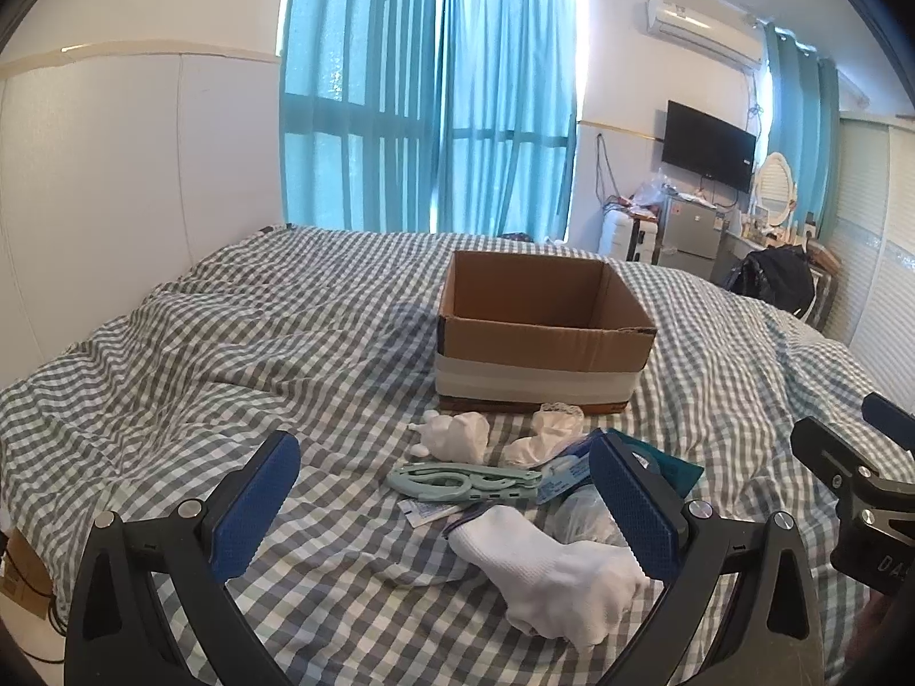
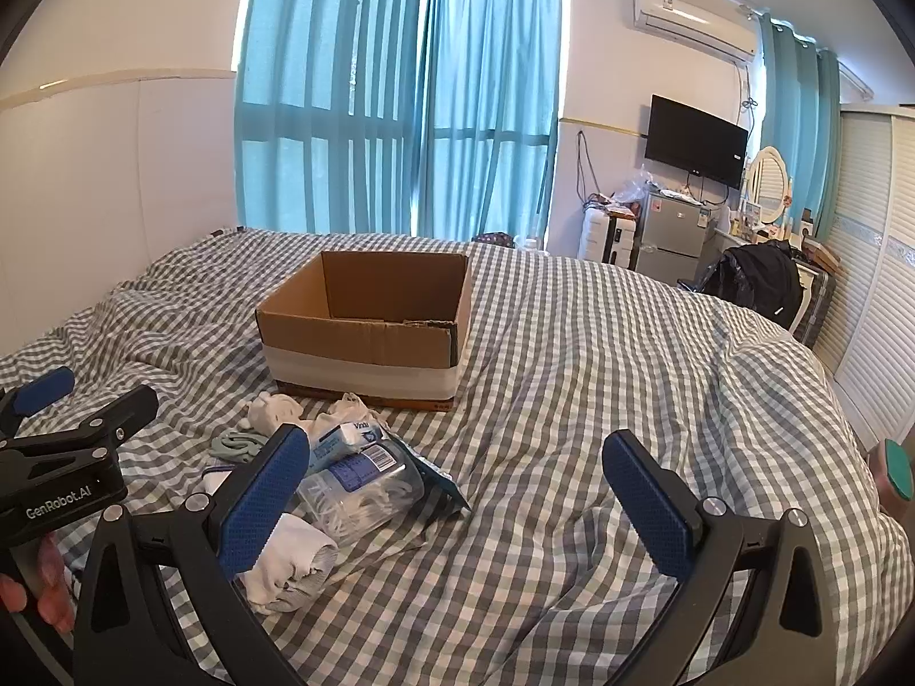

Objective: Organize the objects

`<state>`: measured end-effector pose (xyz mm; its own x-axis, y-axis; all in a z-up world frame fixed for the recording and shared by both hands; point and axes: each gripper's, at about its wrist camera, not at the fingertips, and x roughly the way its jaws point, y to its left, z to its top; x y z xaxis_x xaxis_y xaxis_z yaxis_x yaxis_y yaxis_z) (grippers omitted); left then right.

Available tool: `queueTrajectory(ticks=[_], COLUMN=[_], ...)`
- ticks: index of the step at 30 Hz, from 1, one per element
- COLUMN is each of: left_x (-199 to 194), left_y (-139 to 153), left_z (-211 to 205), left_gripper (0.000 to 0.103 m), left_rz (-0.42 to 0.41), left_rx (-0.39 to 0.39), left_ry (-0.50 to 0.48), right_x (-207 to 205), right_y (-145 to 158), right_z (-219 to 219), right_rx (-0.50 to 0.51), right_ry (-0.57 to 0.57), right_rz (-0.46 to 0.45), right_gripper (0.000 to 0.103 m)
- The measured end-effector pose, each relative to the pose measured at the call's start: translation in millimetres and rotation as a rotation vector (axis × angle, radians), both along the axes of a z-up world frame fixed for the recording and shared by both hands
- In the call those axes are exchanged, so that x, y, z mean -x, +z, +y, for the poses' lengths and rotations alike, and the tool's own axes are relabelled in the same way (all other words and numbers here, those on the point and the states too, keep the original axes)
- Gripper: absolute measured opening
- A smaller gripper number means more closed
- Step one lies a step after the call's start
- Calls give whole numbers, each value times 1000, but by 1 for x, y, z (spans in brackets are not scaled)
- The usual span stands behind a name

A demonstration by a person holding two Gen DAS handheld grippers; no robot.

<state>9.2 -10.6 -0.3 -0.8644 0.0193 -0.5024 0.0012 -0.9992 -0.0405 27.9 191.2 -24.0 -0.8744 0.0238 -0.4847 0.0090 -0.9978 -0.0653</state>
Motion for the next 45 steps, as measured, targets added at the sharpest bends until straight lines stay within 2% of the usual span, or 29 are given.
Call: queueTrajectory(ticks=[7,11,15,18,30,32,34,35,37,43,45], left_x=[-5,-2,4,8,21,25,25,24,21,19,24], left_y=[3,-6,-28,-49,-110,-118,-119,-118,-111,-72,-69], left_z=[6,11,19,29,76,79,79,78,72,33,22], left_gripper=[103,103,103,103,103,98,69,68,57,55,55], left_rz=[11,-15,-78,-138,-341,-368,-373,-366,-358,-254,-233], left_rx=[16,29,51,66,43,10,-48,-60,-69,-84,-54], left_ry=[-9,-9,-5,-37,-260,-289,-336,-335,-330,-212,-167], right_x=[-5,-6,-2,2,26,28,30,30,29,28,30], right_y=[6,6,-3,-14,-53,-58,-62,-63,-62,-59,-60], right_z=[1,4,6,7,29,32,35,35,35,27,19], right_rx=[-14,-11,-9,-17,29,38,43,41,34,37,34], right_ry=[-13,-24,-25,-20,-54,-62,-65,-65,-67,-53,-47], right_rz=[17,13,-14,-43,-142,-157,-171,-175,-175,-178,-187], right_gripper=[103,103,103,103,103,103,103,103,103,103,103])
